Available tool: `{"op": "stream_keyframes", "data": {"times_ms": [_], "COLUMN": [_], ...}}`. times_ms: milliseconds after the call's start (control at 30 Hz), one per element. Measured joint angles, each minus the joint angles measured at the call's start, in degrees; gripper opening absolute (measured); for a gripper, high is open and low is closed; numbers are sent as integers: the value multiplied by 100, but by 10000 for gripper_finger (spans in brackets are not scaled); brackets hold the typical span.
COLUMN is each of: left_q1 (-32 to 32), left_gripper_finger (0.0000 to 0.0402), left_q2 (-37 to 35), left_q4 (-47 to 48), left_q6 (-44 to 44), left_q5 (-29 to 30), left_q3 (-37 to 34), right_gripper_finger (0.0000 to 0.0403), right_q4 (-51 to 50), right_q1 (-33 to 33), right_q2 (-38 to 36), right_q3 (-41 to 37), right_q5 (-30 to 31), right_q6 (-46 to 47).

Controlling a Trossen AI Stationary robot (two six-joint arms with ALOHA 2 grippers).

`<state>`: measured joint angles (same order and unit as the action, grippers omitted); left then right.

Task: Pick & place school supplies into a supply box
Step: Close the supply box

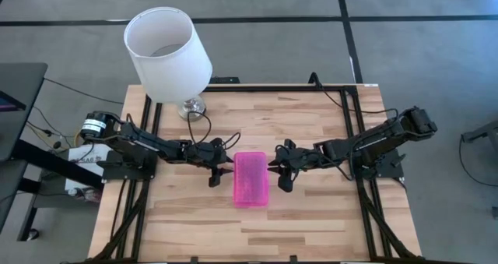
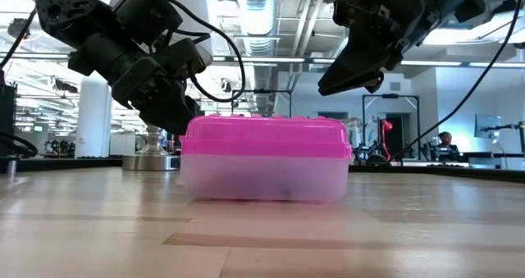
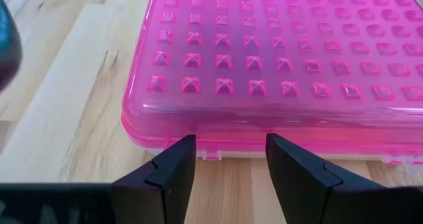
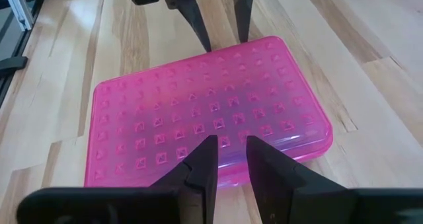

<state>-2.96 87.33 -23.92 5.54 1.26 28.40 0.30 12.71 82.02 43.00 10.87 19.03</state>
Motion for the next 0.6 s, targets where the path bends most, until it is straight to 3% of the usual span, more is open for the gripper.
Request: {"op": "stream_keyframes", "data": {"times_ms": [600], "left_q1": [60], "left_gripper_finger": [178], "left_q2": [0], "left_q4": [0], "left_q6": [-31], "left_q5": [-40], "left_q3": [0], "right_gripper_finger": [75], "right_q4": [2], "right_q1": [2], "right_q2": [0], "right_q3": [0], "right_q5": [-4], "right_q6": [53]}}
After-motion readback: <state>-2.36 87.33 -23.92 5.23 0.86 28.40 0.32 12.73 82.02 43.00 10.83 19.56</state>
